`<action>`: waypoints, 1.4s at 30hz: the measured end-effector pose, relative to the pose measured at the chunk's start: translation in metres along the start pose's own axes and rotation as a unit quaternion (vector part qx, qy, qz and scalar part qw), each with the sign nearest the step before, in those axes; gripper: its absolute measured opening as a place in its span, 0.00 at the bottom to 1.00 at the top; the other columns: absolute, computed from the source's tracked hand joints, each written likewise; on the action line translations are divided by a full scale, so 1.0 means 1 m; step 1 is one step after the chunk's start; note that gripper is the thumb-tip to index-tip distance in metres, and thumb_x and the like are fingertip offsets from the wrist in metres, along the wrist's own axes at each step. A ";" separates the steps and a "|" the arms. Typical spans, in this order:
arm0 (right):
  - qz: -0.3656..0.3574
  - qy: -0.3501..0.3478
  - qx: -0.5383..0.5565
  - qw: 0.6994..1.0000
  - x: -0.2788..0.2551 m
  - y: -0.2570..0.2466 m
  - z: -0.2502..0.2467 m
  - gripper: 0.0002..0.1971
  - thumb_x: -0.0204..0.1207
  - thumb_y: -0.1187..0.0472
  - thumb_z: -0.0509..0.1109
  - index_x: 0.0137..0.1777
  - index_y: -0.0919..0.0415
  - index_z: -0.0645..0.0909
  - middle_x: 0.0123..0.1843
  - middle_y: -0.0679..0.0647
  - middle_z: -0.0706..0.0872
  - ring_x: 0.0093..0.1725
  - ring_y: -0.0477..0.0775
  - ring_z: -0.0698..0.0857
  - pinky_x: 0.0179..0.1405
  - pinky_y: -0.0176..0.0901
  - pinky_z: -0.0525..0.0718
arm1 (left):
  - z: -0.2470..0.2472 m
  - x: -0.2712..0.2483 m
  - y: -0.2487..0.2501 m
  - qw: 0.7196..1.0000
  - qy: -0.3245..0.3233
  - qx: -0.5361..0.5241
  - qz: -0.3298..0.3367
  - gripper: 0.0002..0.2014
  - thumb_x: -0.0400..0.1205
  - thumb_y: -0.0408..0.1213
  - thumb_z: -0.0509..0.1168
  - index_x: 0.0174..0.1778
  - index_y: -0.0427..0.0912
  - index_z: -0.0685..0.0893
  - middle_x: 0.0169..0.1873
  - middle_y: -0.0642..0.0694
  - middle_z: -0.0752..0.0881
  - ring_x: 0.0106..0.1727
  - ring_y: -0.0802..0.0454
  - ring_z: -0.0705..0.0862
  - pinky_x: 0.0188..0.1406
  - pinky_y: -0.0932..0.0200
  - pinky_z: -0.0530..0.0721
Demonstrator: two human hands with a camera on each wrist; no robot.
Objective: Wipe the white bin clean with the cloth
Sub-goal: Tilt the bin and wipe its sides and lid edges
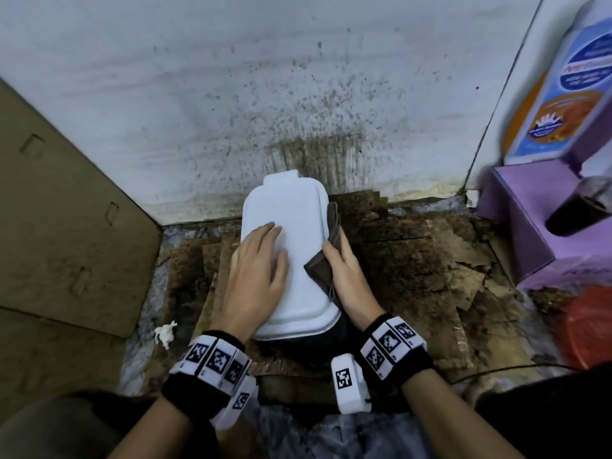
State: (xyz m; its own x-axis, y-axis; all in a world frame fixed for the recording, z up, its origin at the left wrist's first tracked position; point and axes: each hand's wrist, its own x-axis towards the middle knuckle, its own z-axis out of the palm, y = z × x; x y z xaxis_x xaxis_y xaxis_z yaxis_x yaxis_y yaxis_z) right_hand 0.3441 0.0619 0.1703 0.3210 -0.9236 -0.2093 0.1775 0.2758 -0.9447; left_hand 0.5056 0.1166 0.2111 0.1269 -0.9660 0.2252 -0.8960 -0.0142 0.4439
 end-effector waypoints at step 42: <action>0.017 0.025 -0.172 0.985 0.015 0.155 0.023 0.24 0.93 0.51 0.47 0.85 0.38 0.44 0.91 0.42 0.43 0.88 0.37 0.43 0.90 0.51 0.44 | -0.019 -0.012 -0.068 0.993 0.016 -0.094 -0.075 0.34 0.84 0.57 0.57 0.83 0.42 0.65 0.77 0.51 0.67 0.80 0.61 0.62 0.84 0.55 0.59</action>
State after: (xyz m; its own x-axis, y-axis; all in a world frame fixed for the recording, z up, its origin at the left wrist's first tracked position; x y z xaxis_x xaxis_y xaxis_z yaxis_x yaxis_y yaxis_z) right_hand 0.3975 0.0970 0.0265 0.2742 -0.9296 -0.2462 -0.1609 0.2081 -0.9648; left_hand 0.5736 0.1338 0.1951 0.2682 -0.9481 0.1709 -0.7711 -0.1050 0.6280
